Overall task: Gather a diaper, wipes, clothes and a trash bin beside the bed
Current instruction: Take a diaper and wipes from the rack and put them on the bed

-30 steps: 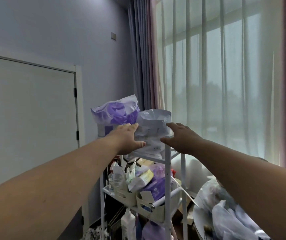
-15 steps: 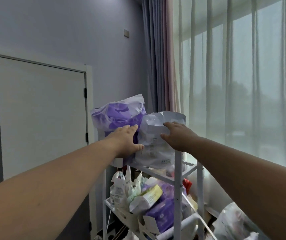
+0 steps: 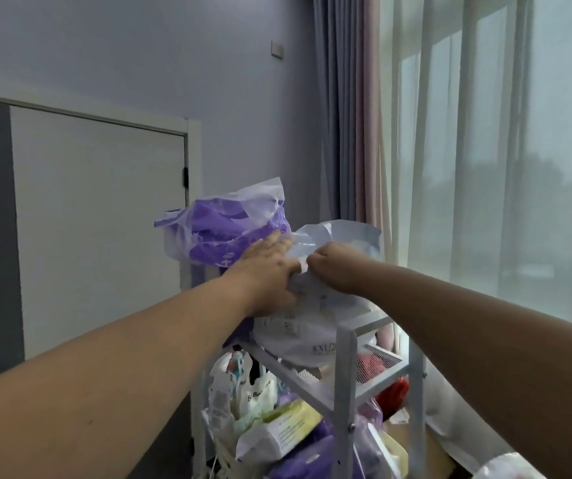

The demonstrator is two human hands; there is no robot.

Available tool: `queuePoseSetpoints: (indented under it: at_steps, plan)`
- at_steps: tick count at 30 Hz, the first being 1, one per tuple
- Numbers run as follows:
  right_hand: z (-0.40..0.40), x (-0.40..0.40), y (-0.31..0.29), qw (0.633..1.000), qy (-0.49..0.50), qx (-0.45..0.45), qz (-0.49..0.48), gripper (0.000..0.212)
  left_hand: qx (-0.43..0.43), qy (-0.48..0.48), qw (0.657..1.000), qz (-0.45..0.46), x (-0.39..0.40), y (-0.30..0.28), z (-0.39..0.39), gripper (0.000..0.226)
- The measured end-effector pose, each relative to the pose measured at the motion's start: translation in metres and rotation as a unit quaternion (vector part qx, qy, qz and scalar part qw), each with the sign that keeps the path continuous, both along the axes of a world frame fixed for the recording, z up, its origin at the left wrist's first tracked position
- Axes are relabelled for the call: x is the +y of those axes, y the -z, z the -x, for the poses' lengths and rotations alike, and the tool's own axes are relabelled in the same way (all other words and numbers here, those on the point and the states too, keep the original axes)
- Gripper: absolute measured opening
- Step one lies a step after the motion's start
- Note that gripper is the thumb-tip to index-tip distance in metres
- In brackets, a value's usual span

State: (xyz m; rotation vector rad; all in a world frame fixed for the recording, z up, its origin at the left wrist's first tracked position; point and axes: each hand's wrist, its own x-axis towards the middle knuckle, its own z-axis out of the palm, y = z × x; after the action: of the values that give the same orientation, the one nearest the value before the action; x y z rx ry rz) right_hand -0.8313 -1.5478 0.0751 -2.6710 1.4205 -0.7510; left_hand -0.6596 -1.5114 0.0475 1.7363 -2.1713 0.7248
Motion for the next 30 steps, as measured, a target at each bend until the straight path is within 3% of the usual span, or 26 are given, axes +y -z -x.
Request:
queuePoseSetpoints:
  at_steps: [5, 10, 16, 20, 24, 30]
  plan:
    - [-0.001, -0.015, 0.003, 0.998, 0.024, 0.060, -0.007, 0.028, -0.050, -0.014, 0.998, -0.045, -0.007, 0.006, -0.001, 0.056]
    - [-0.001, -0.019, 0.007, 0.990, 0.035, 0.138, -0.016, 0.052, -0.116, -0.066, 0.989, -0.064, -0.004, 0.005, 0.002, 0.061]
    - [-0.001, -0.004, 0.001, 0.983, -0.021, 0.180, -0.011, 0.022, -0.139, -0.081, 0.980, -0.120, -0.003, 0.005, 0.002, 0.058]
    - [0.000, -0.012, 0.007, 0.982, 0.021, 0.187, -0.033, 0.027, -0.129, -0.073, 0.977, -0.151, -0.002, 0.008, 0.001, 0.051]
    - [0.003, -0.032, 0.014, 0.993, 0.071, 0.089, -0.024, 0.030, -0.119, -0.075, 0.981, -0.137, 0.000, 0.012, 0.002, 0.056]
    - [0.008, -0.037, 0.010, 0.992, 0.059, -0.101, -0.037, 0.011, -0.102, -0.071, 0.984, -0.124, 0.002, 0.016, 0.001, 0.060]
